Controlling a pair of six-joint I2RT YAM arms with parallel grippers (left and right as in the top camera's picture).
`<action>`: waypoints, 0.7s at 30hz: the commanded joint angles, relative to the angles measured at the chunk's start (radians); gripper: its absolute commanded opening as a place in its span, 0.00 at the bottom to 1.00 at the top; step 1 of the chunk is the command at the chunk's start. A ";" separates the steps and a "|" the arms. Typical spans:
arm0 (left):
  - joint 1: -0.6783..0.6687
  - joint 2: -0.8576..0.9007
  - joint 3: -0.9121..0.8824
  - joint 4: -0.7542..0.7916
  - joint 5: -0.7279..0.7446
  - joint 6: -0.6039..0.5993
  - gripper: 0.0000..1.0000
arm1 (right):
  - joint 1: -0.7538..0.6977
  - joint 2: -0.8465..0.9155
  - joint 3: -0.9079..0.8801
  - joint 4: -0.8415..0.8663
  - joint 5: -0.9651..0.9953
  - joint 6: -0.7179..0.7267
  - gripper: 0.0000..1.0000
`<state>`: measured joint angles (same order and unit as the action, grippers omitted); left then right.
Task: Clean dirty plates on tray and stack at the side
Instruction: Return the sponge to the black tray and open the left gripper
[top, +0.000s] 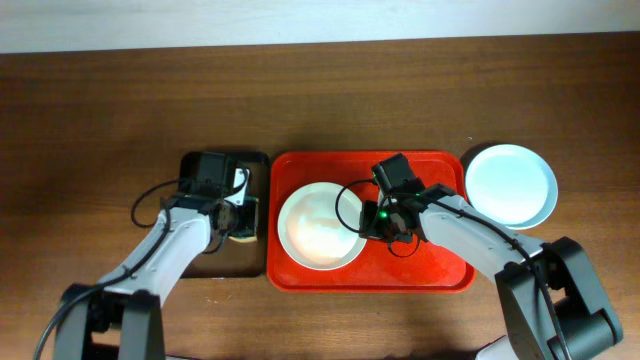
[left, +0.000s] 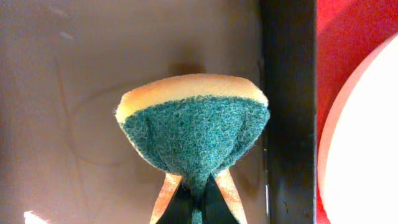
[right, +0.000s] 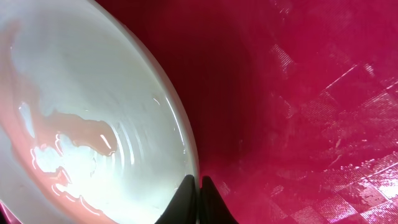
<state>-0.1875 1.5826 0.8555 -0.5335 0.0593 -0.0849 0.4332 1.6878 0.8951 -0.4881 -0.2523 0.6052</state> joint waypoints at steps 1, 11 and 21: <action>-0.002 0.047 0.007 0.003 0.071 0.019 0.00 | 0.007 0.008 -0.005 0.006 0.002 0.005 0.04; -0.003 0.056 0.012 -0.010 0.132 0.019 0.00 | 0.007 0.008 -0.005 0.006 0.002 0.005 0.04; -0.006 0.055 0.026 -0.028 0.190 0.057 0.00 | 0.007 0.008 -0.005 0.006 0.002 0.005 0.04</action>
<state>-0.1886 1.6279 0.8612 -0.5610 0.2096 -0.0555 0.4332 1.6878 0.8951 -0.4877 -0.2523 0.6052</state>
